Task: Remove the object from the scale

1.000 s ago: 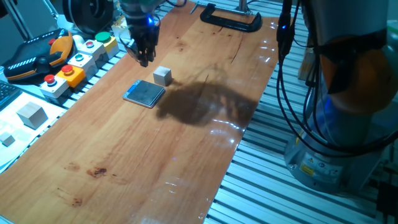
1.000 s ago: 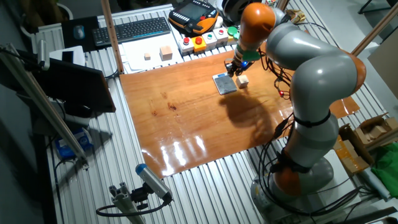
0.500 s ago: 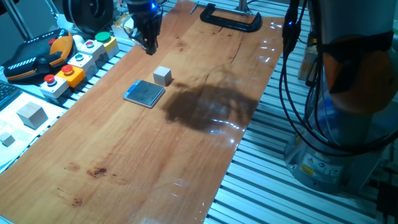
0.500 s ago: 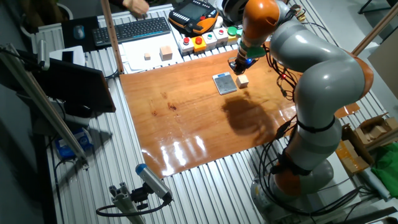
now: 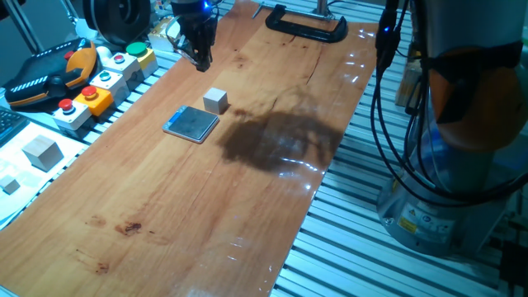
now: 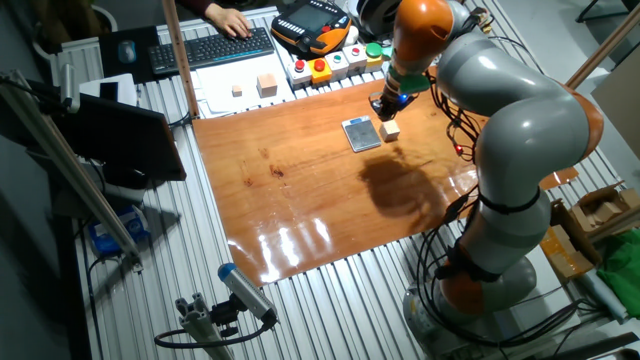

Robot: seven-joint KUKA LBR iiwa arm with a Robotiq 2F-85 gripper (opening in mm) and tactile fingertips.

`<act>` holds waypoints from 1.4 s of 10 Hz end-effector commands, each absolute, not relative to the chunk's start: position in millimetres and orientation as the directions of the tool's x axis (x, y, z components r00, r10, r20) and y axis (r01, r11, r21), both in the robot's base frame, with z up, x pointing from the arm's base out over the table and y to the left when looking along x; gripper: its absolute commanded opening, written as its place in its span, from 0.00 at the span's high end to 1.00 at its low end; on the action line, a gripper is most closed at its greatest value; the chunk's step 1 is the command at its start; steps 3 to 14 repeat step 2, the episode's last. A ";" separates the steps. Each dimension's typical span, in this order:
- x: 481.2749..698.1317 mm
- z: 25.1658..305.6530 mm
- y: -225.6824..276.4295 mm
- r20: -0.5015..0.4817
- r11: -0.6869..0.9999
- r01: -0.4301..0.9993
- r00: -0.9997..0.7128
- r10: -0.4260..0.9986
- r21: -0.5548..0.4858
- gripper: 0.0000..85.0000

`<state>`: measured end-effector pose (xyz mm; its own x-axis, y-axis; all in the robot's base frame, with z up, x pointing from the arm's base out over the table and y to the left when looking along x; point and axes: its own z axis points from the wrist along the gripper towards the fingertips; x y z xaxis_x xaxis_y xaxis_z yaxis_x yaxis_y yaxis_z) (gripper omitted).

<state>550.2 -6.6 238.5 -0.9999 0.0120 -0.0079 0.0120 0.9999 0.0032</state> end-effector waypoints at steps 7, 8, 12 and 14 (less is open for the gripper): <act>549.9 238.5 -6.6 -0.010 1.000 0.010 -1.000 0.010 0.003 0.99; 549.9 238.5 -6.6 -0.010 1.000 0.010 -1.000 0.010 0.003 0.99; 549.9 238.5 -6.6 -0.010 1.000 0.010 -1.000 0.010 0.003 0.99; 549.9 238.5 -6.6 -0.010 1.000 0.010 -1.000 0.010 0.003 0.99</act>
